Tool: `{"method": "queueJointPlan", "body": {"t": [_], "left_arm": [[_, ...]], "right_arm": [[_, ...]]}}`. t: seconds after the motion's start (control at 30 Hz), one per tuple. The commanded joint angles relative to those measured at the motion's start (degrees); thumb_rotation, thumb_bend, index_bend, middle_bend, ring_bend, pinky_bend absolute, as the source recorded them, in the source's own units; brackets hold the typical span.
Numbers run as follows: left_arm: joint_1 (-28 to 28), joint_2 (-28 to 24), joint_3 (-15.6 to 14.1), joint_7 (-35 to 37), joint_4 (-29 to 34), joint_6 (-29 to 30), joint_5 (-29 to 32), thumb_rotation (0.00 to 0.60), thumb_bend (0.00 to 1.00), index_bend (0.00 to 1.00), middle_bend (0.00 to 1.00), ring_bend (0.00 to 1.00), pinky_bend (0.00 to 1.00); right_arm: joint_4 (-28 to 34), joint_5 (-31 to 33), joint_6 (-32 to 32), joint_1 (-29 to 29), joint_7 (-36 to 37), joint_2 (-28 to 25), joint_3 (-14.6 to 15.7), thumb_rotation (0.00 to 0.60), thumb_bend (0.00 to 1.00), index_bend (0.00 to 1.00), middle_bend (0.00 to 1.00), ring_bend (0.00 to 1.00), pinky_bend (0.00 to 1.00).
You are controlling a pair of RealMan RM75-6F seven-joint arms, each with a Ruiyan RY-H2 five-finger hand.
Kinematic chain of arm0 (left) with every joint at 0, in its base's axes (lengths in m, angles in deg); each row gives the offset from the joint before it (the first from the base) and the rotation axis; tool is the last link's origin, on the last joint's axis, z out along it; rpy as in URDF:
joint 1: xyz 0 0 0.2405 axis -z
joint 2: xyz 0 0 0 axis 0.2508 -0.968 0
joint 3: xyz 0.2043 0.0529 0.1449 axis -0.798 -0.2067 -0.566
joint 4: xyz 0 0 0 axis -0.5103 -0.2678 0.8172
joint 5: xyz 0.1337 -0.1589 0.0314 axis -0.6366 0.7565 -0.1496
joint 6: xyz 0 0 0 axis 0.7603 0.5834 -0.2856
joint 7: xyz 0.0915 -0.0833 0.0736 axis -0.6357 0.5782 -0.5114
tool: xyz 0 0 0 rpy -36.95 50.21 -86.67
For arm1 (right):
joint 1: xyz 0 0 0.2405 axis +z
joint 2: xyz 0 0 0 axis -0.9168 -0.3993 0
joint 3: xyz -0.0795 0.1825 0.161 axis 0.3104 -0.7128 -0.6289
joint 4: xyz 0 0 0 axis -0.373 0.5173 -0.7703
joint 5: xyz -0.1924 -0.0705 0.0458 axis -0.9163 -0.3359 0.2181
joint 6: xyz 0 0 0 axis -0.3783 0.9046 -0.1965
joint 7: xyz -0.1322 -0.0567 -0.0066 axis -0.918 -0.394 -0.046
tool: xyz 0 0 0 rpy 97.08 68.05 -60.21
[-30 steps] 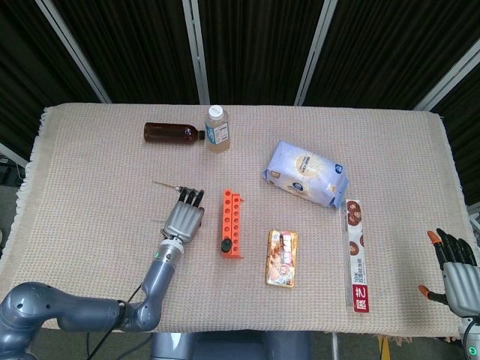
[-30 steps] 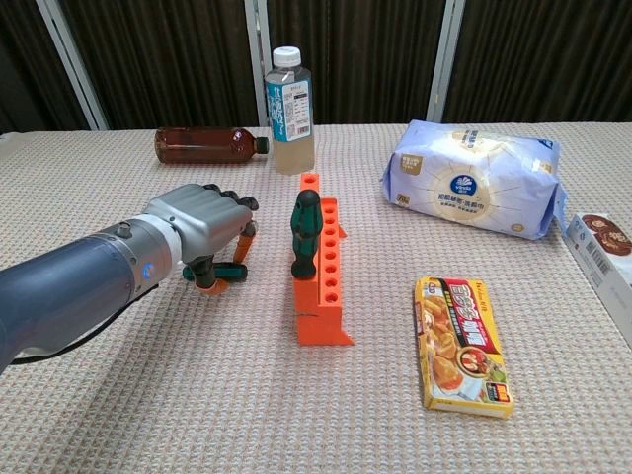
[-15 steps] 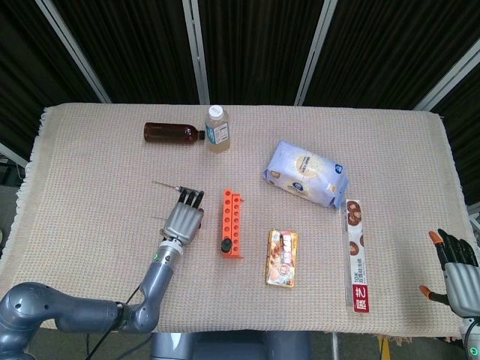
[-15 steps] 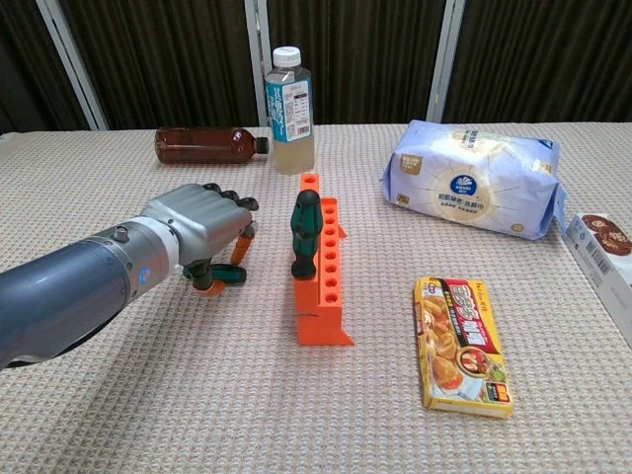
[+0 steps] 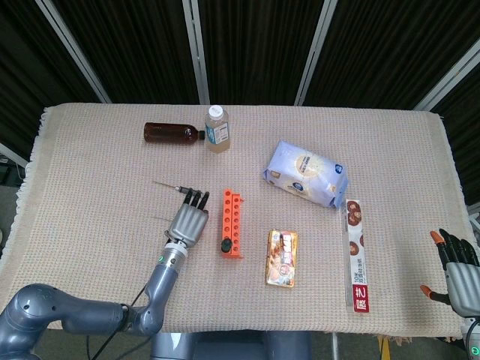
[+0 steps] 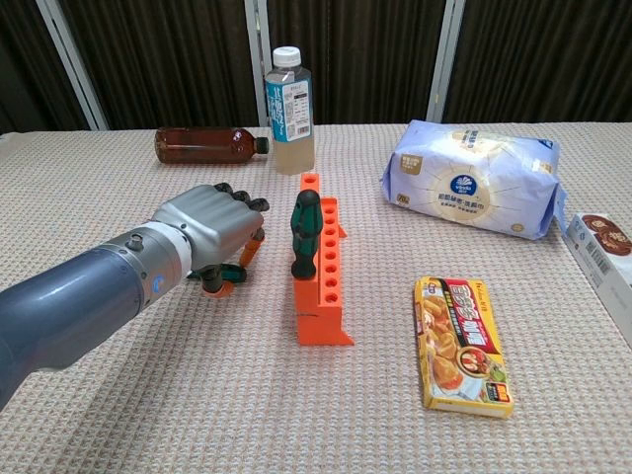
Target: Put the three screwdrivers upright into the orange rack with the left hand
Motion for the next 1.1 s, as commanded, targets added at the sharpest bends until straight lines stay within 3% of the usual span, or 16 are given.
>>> {"method": "queueJointPlan", "body": {"t": [0.03, 0.67, 0.97, 1.1], "left_arm": [[0.0, 0.2, 0.1, -0.3, -0.3, 0.1, 0.0, 0.600, 0.31, 0.43, 0.00, 0.00, 0.00], [-0.7, 1.5, 0.6, 0.2, -3.0, -1.0, -0.7, 0.600, 0.31, 0.46, 0.00, 0.00, 0.00], [-1.9, 1.0, 0.8, 3.4, -3.6, -1.3, -3.1, 0.600, 0.31, 0.60, 0.00, 0.00, 0.00], [-3.2, -0.8, 1.5, 8.4, -1.1, -1.4, -6.0, 0.600, 0.35, 0.70, 0.06, 0.00, 0.00]], "right_arm": [[-0.1, 0.0, 0.1, 0.0, 0.1, 0.0, 0.0, 0.600, 0.00, 0.00, 0.00, 0.00, 0.00], [0.3, 0.3, 0.0, -0.2, -0.3, 0.0, 0.0, 0.600, 0.00, 0.00, 0.00, 0.00, 0.00], [0.6, 0.4, -0.2, -0.3, -0.8, 0.0, -0.1, 0.600, 0.00, 0.00, 0.00, 0.00, 0.00], [0.9, 0.2, -0.3, -0.3, -1.0, -0.1, -0.1, 0.600, 0.00, 0.00, 0.00, 0.00, 0.00]]}}
